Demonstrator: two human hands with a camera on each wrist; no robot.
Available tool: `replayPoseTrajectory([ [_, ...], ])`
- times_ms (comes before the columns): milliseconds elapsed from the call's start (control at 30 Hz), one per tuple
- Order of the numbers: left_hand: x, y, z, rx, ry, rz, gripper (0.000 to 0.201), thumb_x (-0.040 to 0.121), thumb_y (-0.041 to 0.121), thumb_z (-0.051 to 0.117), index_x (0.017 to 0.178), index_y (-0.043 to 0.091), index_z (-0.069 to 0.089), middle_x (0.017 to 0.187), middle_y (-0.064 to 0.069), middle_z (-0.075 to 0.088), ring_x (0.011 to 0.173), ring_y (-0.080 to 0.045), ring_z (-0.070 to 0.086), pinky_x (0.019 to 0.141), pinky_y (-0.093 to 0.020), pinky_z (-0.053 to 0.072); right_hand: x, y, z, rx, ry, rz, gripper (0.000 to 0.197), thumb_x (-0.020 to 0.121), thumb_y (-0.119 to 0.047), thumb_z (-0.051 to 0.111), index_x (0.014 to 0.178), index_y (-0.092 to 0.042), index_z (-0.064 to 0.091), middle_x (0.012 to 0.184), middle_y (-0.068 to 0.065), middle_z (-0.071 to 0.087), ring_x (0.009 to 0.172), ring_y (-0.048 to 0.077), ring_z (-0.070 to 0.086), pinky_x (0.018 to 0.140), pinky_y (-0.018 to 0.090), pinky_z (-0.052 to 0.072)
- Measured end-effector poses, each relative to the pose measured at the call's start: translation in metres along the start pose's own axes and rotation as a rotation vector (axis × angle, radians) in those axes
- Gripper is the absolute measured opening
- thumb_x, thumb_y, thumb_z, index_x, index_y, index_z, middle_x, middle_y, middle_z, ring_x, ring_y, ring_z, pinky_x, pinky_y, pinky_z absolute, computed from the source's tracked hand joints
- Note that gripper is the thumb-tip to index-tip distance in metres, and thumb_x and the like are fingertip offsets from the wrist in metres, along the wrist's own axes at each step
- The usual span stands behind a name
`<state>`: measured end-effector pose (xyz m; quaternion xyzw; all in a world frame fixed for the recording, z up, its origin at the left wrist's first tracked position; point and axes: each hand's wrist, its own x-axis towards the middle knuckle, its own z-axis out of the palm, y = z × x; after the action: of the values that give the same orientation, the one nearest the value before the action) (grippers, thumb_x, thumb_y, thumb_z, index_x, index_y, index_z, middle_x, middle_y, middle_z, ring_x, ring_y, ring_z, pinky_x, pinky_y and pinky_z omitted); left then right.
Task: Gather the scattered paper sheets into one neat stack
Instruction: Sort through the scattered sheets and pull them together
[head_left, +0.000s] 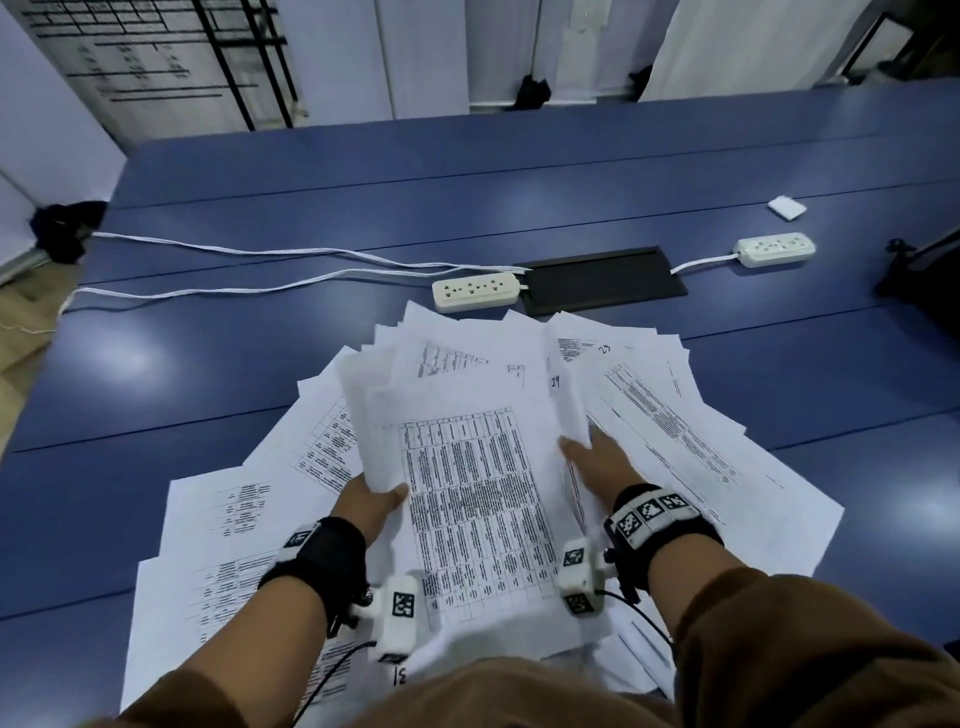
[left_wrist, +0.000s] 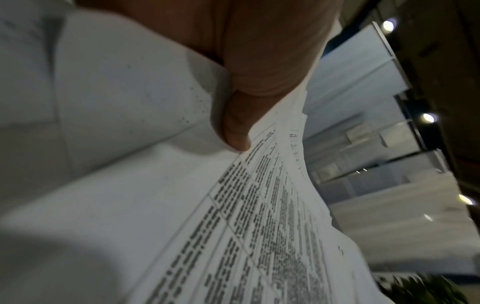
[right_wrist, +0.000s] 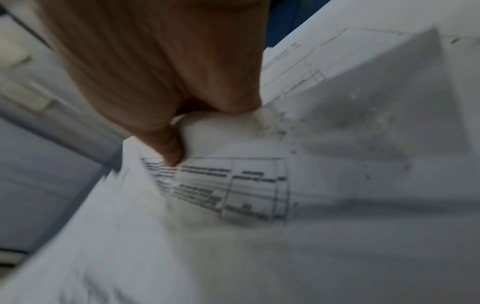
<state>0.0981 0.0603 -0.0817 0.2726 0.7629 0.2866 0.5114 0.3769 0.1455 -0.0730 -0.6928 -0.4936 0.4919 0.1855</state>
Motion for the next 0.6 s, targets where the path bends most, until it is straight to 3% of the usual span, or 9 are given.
replayPoseTrajectory([
  [100, 0.000, -0.010, -0.010, -0.102, 0.045, -0.060, 0.045, 0.088, 0.011, 0.067, 0.126, -0.005, 0.050, 0.110, -0.019, 0.060, 0.094, -0.032, 0.056, 0.083, -0.038, 0.043, 0.000, -0.001, -0.021, -0.022, 0.234, -0.018, 0.040, 0.096, -0.012, 0.055, 0.131, 0.007, 0.049, 0.133, 0.022, 0.054, 0.128, 0.038, 0.048, 0.104, 0.040, 0.038],
  [167, -0.002, -0.016, -0.016, -0.155, 0.052, -0.096, 0.042, 0.088, 0.011, 0.067, 0.123, -0.004, 0.051, 0.109, -0.018, 0.060, 0.092, -0.031, 0.056, 0.081, -0.037, 0.042, -0.004, -0.014, -0.039, -0.026, 0.443, -0.088, 0.029, 0.097, -0.010, 0.051, 0.121, 0.006, 0.054, 0.122, 0.023, 0.060, 0.119, 0.039, 0.054, 0.098, 0.040, 0.041],
  [200, -0.004, -0.016, -0.017, -0.178, 0.044, -0.100, 0.037, 0.088, 0.011, 0.066, 0.120, -0.001, 0.052, 0.107, -0.016, 0.060, 0.090, -0.029, 0.056, 0.081, -0.036, 0.042, -0.011, -0.026, -0.049, -0.025, 0.510, -0.146, 0.020, 0.098, -0.011, 0.049, 0.109, 0.003, 0.055, 0.107, 0.020, 0.063, 0.106, 0.037, 0.058, 0.089, 0.039, 0.043],
  [267, -0.007, -0.015, -0.017, -0.191, 0.023, -0.083, 0.030, 0.088, 0.011, 0.066, 0.114, 0.005, 0.052, 0.104, -0.013, 0.059, 0.082, -0.025, 0.056, 0.076, -0.034, 0.042, -0.026, -0.058, -0.065, -0.054, 0.566, -0.311, 0.010, 0.098, -0.013, 0.048, 0.089, -0.009, 0.048, 0.085, 0.008, 0.059, 0.084, 0.026, 0.055, 0.072, 0.032, 0.041],
  [367, -0.009, -0.013, -0.018, -0.184, 0.012, -0.055, 0.031, 0.087, 0.011, 0.067, 0.114, 0.005, 0.053, 0.101, -0.012, 0.061, 0.080, -0.025, 0.057, 0.078, -0.034, 0.042, -0.051, -0.111, -0.085, -0.053, 0.654, -0.543, 0.015, 0.099, -0.020, 0.049, 0.090, -0.008, 0.049, 0.082, 0.004, 0.058, 0.074, 0.024, 0.055, 0.064, 0.028, 0.040],
  [433, -0.007, -0.015, -0.019, -0.165, 0.018, -0.067, 0.035, 0.085, 0.010, 0.069, 0.116, 0.003, 0.054, 0.103, -0.014, 0.062, 0.084, -0.028, 0.058, 0.079, -0.036, 0.043, -0.070, -0.143, -0.096, 0.009, 0.749, -0.677, 0.022, 0.099, -0.025, 0.048, 0.095, -0.004, 0.051, 0.077, 0.001, 0.057, 0.071, 0.020, 0.055, 0.066, 0.030, 0.046],
  [500, -0.009, -0.015, -0.021, -0.142, 0.015, -0.067, 0.042, 0.084, 0.011, 0.071, 0.120, -0.002, 0.054, 0.109, -0.019, 0.064, 0.089, -0.031, 0.060, 0.080, -0.037, 0.044, -0.084, -0.167, -0.103, 0.106, 0.793, -0.759, 0.014, 0.098, -0.020, 0.049, 0.101, -0.008, 0.055, 0.078, -0.014, 0.056, 0.070, -0.002, 0.053, 0.071, 0.018, 0.046],
  [567, -0.013, -0.013, -0.021, -0.127, 0.007, -0.074, 0.045, 0.084, 0.011, 0.071, 0.122, -0.004, 0.054, 0.107, -0.019, 0.065, 0.089, -0.032, 0.061, 0.078, -0.037, 0.045, -0.088, -0.179, -0.107, 0.178, 0.730, -0.762, 0.011, 0.097, -0.012, 0.050, 0.107, -0.015, 0.054, 0.087, -0.020, 0.056, 0.074, -0.015, 0.055, 0.073, 0.006, 0.043],
  [600, -0.014, -0.013, -0.021, -0.122, 0.006, -0.079, 0.043, 0.085, 0.013, 0.070, 0.121, -0.005, 0.054, 0.101, -0.017, 0.065, 0.085, -0.031, 0.061, 0.075, -0.037, 0.046, -0.086, -0.182, -0.107, 0.182, 0.671, -0.744, 0.013, 0.096, -0.010, 0.051, 0.108, -0.014, 0.054, 0.089, -0.015, 0.059, 0.076, -0.012, 0.056, 0.074, 0.008, 0.045],
])
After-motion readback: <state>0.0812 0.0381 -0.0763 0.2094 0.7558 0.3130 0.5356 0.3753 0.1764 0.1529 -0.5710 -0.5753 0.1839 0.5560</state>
